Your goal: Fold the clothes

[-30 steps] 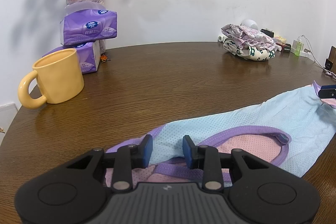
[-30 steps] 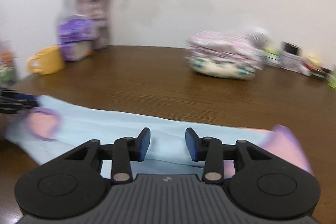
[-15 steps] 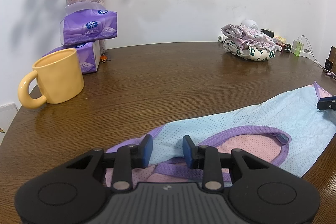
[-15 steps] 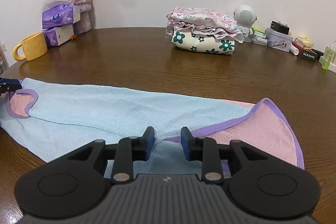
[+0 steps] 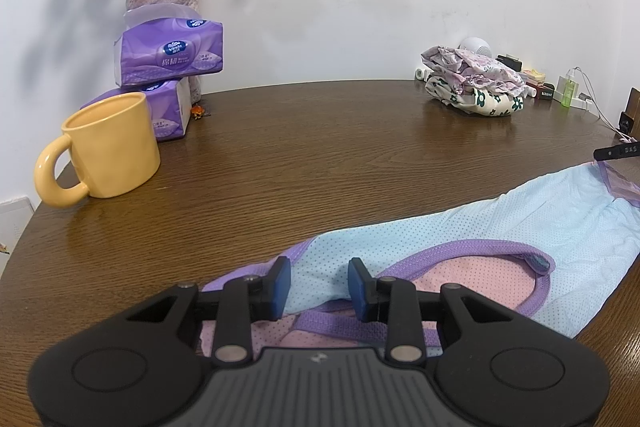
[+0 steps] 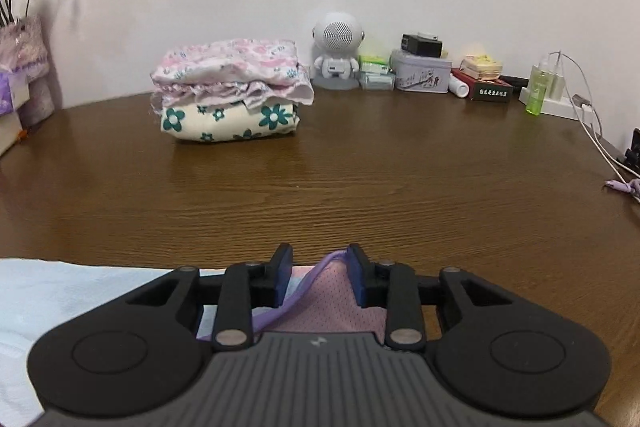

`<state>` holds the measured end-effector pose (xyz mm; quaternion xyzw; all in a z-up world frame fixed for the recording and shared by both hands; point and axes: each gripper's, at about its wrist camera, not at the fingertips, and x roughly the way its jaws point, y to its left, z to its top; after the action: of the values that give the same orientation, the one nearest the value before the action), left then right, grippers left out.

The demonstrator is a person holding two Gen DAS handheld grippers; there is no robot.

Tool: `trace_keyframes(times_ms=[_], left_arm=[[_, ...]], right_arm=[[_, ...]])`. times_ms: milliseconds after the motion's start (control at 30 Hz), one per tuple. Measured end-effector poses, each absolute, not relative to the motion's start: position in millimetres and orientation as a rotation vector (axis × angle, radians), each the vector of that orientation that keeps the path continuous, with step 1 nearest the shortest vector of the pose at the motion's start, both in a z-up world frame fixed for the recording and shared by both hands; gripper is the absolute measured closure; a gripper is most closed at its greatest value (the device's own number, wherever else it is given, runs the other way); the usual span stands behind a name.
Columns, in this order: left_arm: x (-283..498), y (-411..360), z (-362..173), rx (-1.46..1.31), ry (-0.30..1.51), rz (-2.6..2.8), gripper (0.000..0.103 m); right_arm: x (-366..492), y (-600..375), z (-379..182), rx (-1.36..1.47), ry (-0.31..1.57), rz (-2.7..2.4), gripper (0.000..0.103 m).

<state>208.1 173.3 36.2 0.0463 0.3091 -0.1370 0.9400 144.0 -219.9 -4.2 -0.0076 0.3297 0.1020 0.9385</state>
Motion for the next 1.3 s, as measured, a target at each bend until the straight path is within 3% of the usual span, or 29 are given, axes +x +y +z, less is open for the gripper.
trace_keyframes(times_ms=[167,600,800,1100,1300], left_arm=[[208.1,173.4,36.2,0.094,0.631,-0.279,0.073],[207.9,173.1,35.8,0.095,0.630,-0.279,0.073],[207.9,173.2,35.6,0.095,0.630,-0.280,0.073],[207.5,173.0,35.5,0.096,0.630,-0.279,0.073],[207.4,172.9,35.5,0.096,0.630,-0.279,0.073]], right_arm=[[143.9,-219.4,-4.1,-0.016,0.673,0.209,0.090],[143.5,-218.3,-4.0,-0.015,0.673,0.210,0.090],[143.3,-217.8,-4.0,-0.015,0.673,0.211,0.097],[143.1,-217.0,-3.9,-0.015,0.673,0.212,0.097],[142.9,-216.4,-3.8,-0.015,0.673,0.212,0.092]])
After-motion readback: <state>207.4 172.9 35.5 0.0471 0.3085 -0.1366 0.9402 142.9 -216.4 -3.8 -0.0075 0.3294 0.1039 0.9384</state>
